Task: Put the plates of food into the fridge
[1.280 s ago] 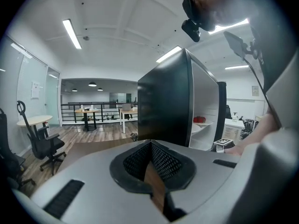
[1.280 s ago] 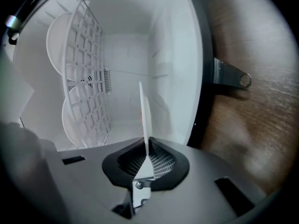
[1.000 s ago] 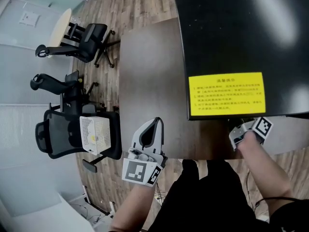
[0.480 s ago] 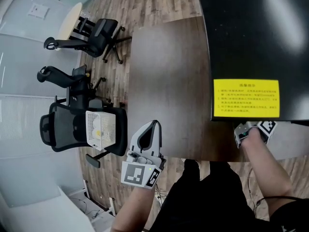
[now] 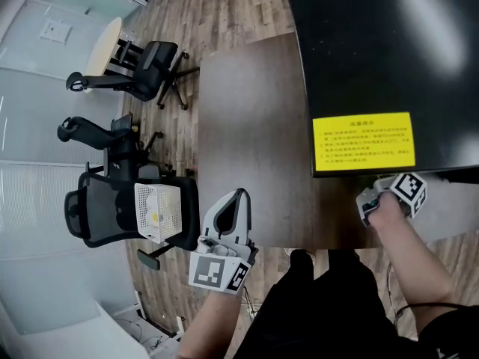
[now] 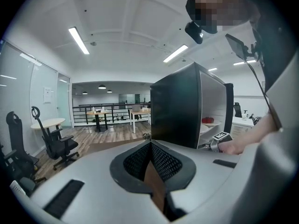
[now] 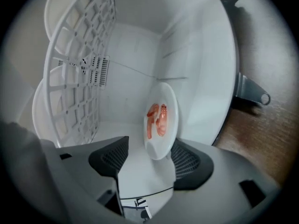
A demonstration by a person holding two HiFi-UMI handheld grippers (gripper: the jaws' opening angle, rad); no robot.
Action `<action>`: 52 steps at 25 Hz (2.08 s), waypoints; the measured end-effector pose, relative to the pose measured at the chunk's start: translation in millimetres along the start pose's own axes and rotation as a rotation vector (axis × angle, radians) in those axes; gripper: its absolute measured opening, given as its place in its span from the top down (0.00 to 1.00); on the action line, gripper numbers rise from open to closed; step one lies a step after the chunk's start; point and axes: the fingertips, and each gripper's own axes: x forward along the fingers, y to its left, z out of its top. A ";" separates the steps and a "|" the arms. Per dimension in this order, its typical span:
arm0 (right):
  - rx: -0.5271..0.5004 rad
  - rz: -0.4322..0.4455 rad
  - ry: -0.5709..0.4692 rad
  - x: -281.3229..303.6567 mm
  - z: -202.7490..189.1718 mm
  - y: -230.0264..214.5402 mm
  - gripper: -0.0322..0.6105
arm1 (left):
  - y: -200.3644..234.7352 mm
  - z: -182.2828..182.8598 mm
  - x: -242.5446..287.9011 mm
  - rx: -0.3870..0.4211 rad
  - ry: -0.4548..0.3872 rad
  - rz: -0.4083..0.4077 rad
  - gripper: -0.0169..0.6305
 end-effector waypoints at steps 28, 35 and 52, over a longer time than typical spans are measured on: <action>-0.346 0.098 -0.042 -75.9 -76.3 37.9 0.33 | 19.7 21.4 -59.6 -0.017 -0.113 -0.101 0.97; -0.540 0.261 -0.095 -104.8 -96.6 92.6 0.33 | 21.5 22.1 -81.3 -0.038 -0.146 -0.153 0.97; -0.934 0.309 -0.065 -122.6 -144.2 161.2 0.33 | 68.9 27.4 -148.1 -0.066 -0.216 -0.072 0.97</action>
